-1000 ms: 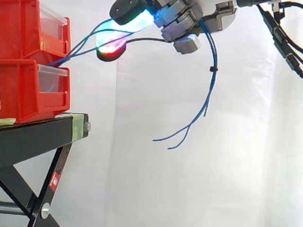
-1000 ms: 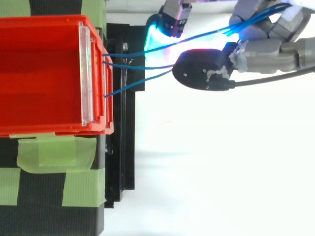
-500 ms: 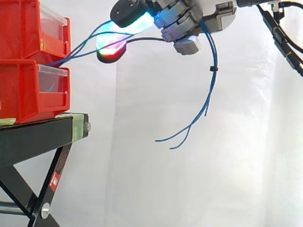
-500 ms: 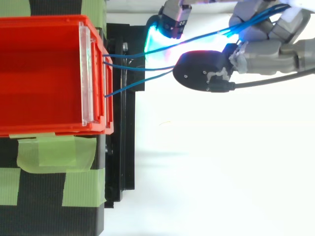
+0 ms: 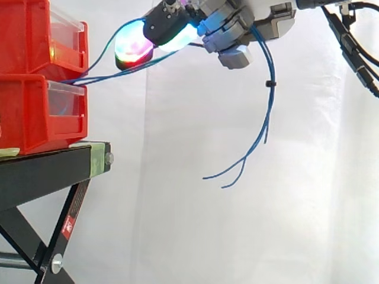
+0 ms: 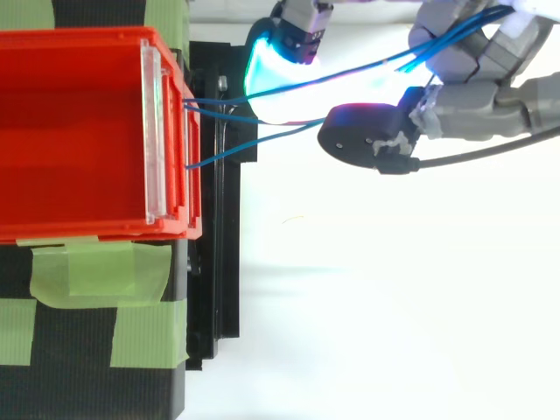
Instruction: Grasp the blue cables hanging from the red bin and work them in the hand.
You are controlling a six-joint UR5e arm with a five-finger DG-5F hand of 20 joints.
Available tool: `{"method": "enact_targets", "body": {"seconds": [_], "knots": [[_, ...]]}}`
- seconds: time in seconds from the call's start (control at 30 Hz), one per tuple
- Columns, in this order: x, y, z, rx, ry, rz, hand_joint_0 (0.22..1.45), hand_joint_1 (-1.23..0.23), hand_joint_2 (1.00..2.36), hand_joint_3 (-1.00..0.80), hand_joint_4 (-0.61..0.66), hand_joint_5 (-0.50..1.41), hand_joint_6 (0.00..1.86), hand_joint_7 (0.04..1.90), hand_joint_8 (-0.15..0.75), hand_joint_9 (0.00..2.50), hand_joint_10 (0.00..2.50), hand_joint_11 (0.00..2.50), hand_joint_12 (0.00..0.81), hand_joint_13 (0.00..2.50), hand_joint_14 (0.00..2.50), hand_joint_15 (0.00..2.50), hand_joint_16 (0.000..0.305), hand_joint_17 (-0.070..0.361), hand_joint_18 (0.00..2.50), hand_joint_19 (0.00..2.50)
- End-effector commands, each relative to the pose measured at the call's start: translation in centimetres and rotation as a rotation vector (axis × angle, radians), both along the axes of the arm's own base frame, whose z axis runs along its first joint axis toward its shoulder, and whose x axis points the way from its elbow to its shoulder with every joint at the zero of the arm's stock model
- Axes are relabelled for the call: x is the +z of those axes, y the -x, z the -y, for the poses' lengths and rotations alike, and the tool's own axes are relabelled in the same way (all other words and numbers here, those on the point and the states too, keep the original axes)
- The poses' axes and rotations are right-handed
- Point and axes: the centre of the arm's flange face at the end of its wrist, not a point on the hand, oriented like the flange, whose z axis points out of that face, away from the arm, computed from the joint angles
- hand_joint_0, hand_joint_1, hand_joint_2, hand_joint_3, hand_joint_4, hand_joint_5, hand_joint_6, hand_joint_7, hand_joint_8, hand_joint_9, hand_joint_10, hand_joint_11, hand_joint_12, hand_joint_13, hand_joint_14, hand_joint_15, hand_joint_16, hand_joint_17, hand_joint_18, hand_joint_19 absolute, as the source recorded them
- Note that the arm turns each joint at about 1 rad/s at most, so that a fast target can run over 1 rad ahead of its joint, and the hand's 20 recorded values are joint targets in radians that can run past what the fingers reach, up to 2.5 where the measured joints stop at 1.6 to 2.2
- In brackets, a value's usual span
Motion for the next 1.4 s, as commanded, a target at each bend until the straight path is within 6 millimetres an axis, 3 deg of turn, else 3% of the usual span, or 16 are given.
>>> {"method": "enact_targets", "body": {"seconds": [0.0, 0.17, 0.27, 0.37, 0.67, 0.73, 0.77, 0.8, 1.0, 1.37], "knots": [[-0.1, 0.0, 0.0, 0.000, -0.003, -0.001, 1.05, -0.78, 1.32, 0.35, 0.09, 0.14, 0.01, 1.14, 0.510, 1.91, 2.50, 2.50, 0.704, 2.07, 2.50, 2.08, 0.209, 0.157, 2.42, 0.76], [-0.1, 0.0, 0.0, -0.004, -0.003, -0.001, 1.20, -0.73, 1.30, 0.39, 0.07, 0.20, 0.01, 1.16, 0.510, 1.91, 2.50, 2.50, 0.704, 2.07, 2.50, 2.08, 0.209, 0.157, 2.42, 0.76], [0.0, 0.0, 0.1, -0.008, -0.007, 0.002, 1.23, -0.74, 1.11, 0.40, 0.10, 0.26, 0.01, 1.17, 0.510, 1.91, 2.50, 2.50, 0.704, 2.07, 2.50, 2.08, 0.209, 0.157, 2.42, 0.76], [0.0, 0.0, 0.1, -0.012, -0.025, 0.006, 1.23, -0.73, 1.05, 0.40, 0.12, 0.29, 0.01, 1.21, 0.510, 1.91, 2.50, 2.50, 0.704, 2.07, 2.50, 2.08, 0.209, 0.157, 2.42, 0.76], [-0.2, 0.3, -0.8, -0.010, -0.140, -0.001, 1.24, -0.73, 1.06, 0.42, 0.12, 0.35, 0.00, 1.27, 0.510, 1.91, 2.50, 2.50, 0.704, 2.07, 2.50, 2.08, 0.209, 0.157, 2.42, 0.76], [-0.2, 0.3, -1.1, -0.012, -0.164, 0.001, 1.18, -0.72, 1.11, 0.38, 0.14, 0.35, 0.00, 1.27, 0.510, 1.91, 2.50, 2.50, 0.704, 2.07, 2.50, 2.08, 0.209, 0.157, 2.42, 0.76], [-0.2, 0.3, -1.2, -0.011, -0.170, 0.002, 1.15, -0.72, 1.05, 0.37, 0.17, 0.35, 0.00, 1.26, 0.510, 1.91, 2.50, 2.50, 0.704, 2.07, 2.50, 2.08, 0.209, 0.157, 2.42, 0.76], [-0.2, 0.3, -1.2, -0.011, -0.170, 0.002, 1.16, -0.73, 1.02, 0.35, 0.17, 0.35, 0.00, 1.26, 0.510, 1.91, 2.50, 2.50, 0.704, 2.07, 2.50, 2.08, 0.209, 0.157, 2.42, 0.76], [-0.3, 0.3, -1.7, -0.005, -0.173, 0.000, 1.02, -0.71, 1.02, -0.22, 0.21, 0.28, 0.01, 1.25, 0.510, 1.91, 2.50, 2.50, 0.704, 2.07, 2.50, 2.08, 0.209, 0.157, 2.42, 0.76], [0.3, 0.6, -1.8, -0.001, -0.170, 0.003, 0.90, -0.71, 1.02, -0.44, 0.25, 0.28, 0.01, 1.25, 0.510, 1.91, 2.50, 2.50, 0.704, 2.07, 2.50, 2.08, 0.209, 0.157, 2.42, 0.76]]}}
